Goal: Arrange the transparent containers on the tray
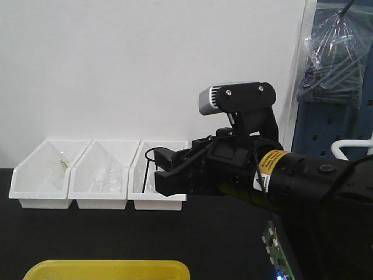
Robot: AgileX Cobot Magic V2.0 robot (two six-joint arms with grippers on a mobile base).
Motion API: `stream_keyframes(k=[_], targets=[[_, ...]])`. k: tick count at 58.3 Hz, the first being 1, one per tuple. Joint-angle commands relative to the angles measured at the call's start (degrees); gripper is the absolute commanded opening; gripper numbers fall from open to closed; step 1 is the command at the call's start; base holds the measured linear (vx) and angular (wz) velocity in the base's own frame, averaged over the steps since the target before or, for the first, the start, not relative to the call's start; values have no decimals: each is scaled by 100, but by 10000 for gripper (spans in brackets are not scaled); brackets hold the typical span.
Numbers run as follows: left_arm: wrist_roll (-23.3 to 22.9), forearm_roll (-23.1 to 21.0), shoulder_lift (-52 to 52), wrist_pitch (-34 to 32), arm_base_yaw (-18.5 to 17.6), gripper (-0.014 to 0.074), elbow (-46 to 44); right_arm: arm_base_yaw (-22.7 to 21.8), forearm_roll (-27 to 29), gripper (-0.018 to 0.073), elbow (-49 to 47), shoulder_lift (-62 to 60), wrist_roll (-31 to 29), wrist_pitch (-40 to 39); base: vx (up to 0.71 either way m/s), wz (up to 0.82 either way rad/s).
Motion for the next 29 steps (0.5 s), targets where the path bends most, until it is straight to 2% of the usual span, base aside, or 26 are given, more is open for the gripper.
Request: stream_keyframes(k=[1, 7, 8, 13, 24, 29], targets=[[449, -296, -463, -585, -4, 164, 308, -9, -92, 485, -180, -208, -59, -469, 0, 0], [938, -938, -1150, -822, 123, -3, 1083, -9, -92, 485, -180, -208, -59, -469, 0, 0], [998, -998, -1244, -844, 148, -10, 1181, -9, -92, 485, -180, -208, -59, -469, 0, 0], [1190, -1357, -1864, -863, 338, -9, 1806, -9, -92, 485, -180, -208, -59, -469, 0, 0], [1218, -2085, -3215, -875, 1033, -8, 3263, -9, -92, 485, -180, -208, -59, -469, 0, 0], [1719, -2614, -3860, -1137, 1384, -8, 3817, -9, -92, 485, -180, -208, -59, -469, 0, 0]])
